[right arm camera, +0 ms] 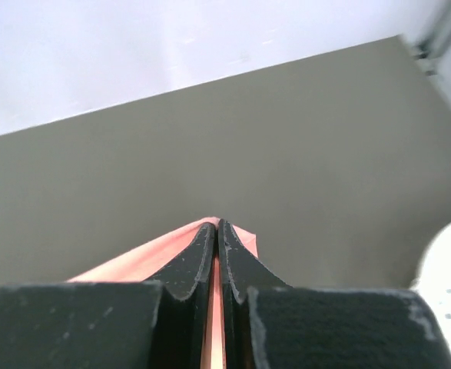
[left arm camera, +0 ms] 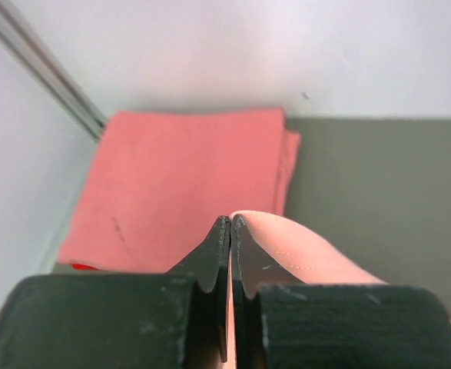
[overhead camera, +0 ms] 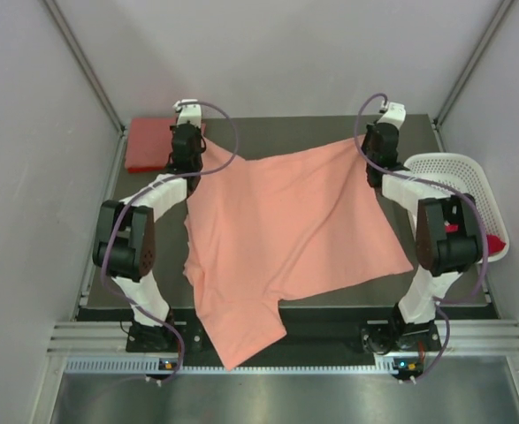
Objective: Fold and stack the t-shirts
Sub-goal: Flatten the tshirt out
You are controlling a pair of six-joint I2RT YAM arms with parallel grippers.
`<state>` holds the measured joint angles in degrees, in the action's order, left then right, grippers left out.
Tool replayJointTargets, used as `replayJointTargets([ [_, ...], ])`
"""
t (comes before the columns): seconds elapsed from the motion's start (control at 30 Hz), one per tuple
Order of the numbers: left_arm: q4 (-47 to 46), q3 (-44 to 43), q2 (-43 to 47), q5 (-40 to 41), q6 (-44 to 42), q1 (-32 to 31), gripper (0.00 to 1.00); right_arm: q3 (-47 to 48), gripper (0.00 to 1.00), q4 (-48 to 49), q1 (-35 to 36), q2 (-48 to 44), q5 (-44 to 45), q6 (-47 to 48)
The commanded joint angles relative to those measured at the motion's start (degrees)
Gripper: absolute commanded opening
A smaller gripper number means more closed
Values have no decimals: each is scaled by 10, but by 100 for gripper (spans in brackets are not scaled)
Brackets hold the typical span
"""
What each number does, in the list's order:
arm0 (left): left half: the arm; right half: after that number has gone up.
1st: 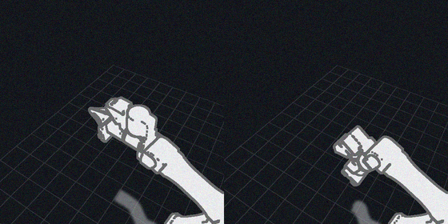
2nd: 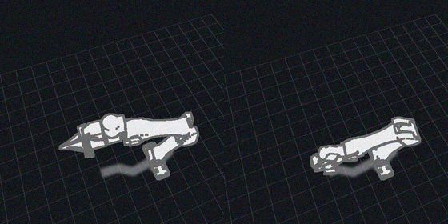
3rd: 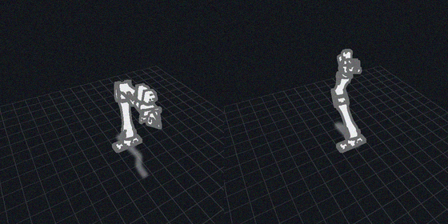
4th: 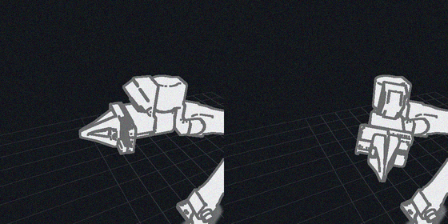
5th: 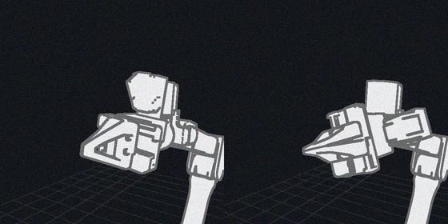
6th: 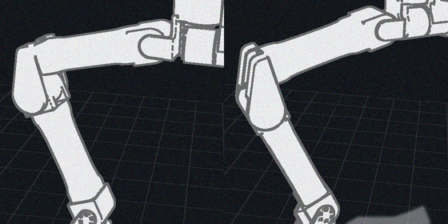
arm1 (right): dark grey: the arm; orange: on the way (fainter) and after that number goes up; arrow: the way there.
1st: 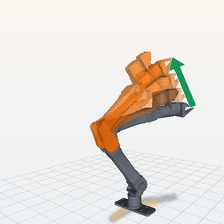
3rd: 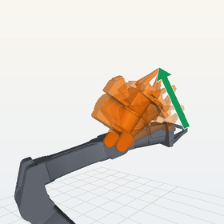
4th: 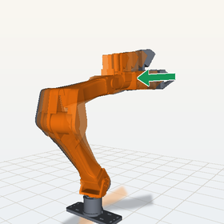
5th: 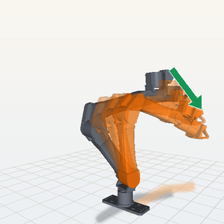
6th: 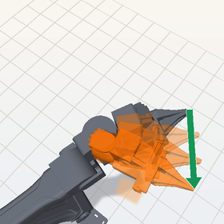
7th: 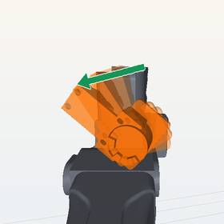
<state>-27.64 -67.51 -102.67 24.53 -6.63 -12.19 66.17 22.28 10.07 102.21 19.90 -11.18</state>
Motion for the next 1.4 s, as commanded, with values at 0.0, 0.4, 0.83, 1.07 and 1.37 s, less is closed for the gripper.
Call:
replayJointTargets([
  [0.0, 8, -55, 13, 83, -15, -6, 0, 34, 0, 3, -24, 10, 30, 31],
  [0.4, -64, -74, 2, 227, -165, -111, 0, 36, 0, -2, -37, 23, -13, 17],
  [0.83, 41, -217, -104, 45, -109, -85, 0, 106, 0, -51, -70, 72, -1, 4],
  [1.07, 105, -249, -133, 96, -99, -86, 0, 157, 0, -86, -72, 110, -26, -3],
  [1.37, 195, -293, -118, 96, -100, -84, 0, 244, 0, -210, -69, 137, -62, -20],
])
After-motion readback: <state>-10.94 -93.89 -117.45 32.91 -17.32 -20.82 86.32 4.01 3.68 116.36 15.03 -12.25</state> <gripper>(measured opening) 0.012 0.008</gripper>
